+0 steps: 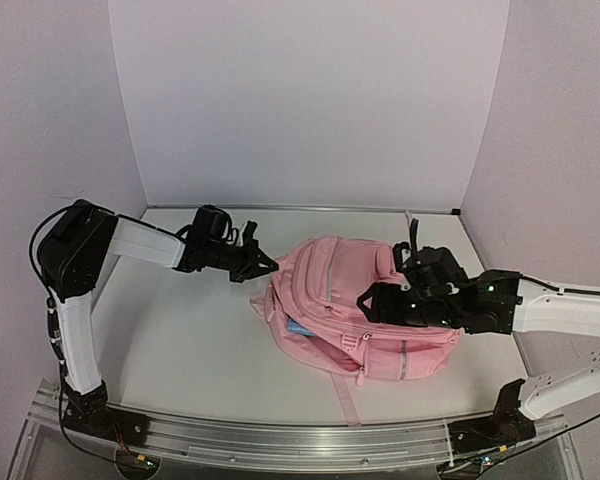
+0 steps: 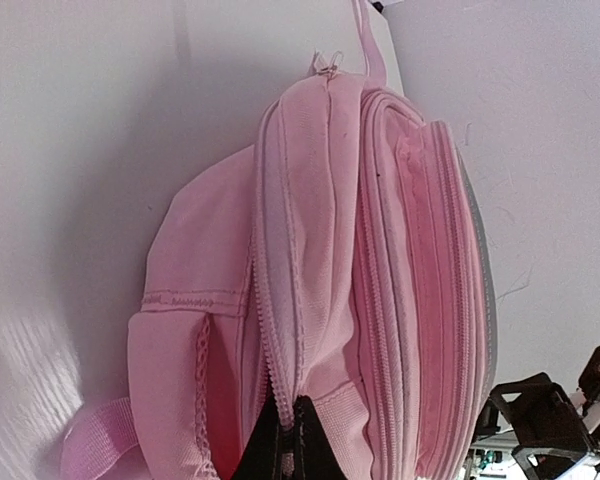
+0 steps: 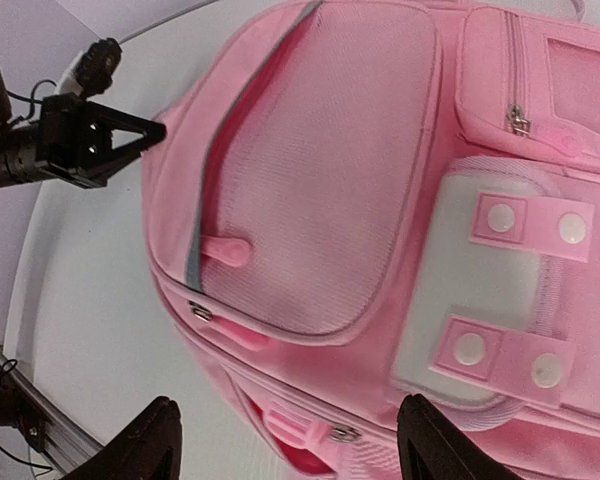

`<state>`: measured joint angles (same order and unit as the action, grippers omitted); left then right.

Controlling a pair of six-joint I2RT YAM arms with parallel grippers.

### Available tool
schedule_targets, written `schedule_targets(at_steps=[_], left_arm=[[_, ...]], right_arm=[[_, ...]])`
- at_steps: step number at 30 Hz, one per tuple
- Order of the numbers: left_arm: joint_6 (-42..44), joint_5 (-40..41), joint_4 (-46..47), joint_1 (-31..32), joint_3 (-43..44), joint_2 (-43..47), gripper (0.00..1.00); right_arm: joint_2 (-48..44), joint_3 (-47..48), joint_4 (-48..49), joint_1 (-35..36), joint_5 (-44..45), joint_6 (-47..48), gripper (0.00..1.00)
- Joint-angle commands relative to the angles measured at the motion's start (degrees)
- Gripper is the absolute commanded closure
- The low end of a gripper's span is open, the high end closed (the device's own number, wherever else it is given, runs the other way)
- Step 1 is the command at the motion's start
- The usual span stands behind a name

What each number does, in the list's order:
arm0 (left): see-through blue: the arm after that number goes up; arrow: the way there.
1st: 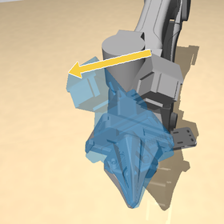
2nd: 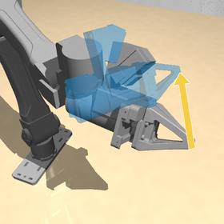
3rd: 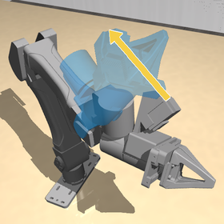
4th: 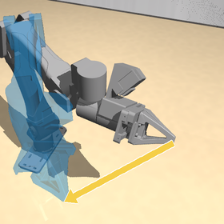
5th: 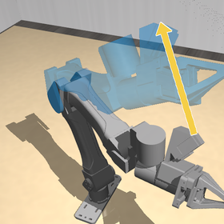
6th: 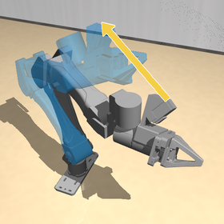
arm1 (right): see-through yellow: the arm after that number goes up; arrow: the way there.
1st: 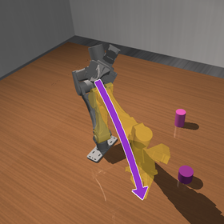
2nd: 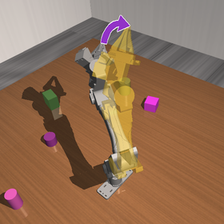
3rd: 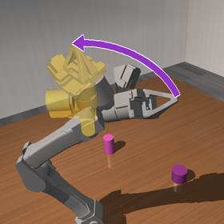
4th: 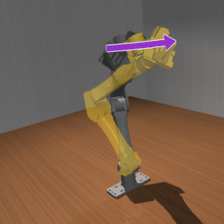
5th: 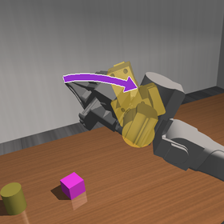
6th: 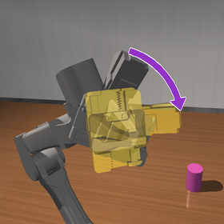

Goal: Pack the student bag
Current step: Zip the student bag at the center of the board.

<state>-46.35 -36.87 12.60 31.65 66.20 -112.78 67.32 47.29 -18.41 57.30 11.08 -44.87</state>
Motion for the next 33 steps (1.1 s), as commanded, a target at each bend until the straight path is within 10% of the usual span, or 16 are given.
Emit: schedule_targets(at_steps=[1,7,14,23,33], left_arm=[[7.42,-0.17,0.75,-7.89,8.72,-2.57,1.0],[13.38,0.03,-5.22,-10.45,13.89,-1.98,0.99],[20.76,2.58,-11.3,-6.87,8.34,8.89,0.35],[11.73,15.46,-16.82,13.05,-9.93,28.11,0.36],[-7.43,21.29,-8.38,16.96,-26.13,29.8,0.27]], right_arm=[[1.74,3.19,-1.59,0.29,3.51,-1.55,0.27],[1.19,3.25,-2.33,0.21,5.35,-2.07,0.22],[4.51,3.9,-2.36,0.2,6.62,-1.99,0.19],[10.15,3.82,-1.59,0.17,7.99,-2.82,0.16],[14.4,1.39,3.13,0.27,7.45,-7.65,0.2]])
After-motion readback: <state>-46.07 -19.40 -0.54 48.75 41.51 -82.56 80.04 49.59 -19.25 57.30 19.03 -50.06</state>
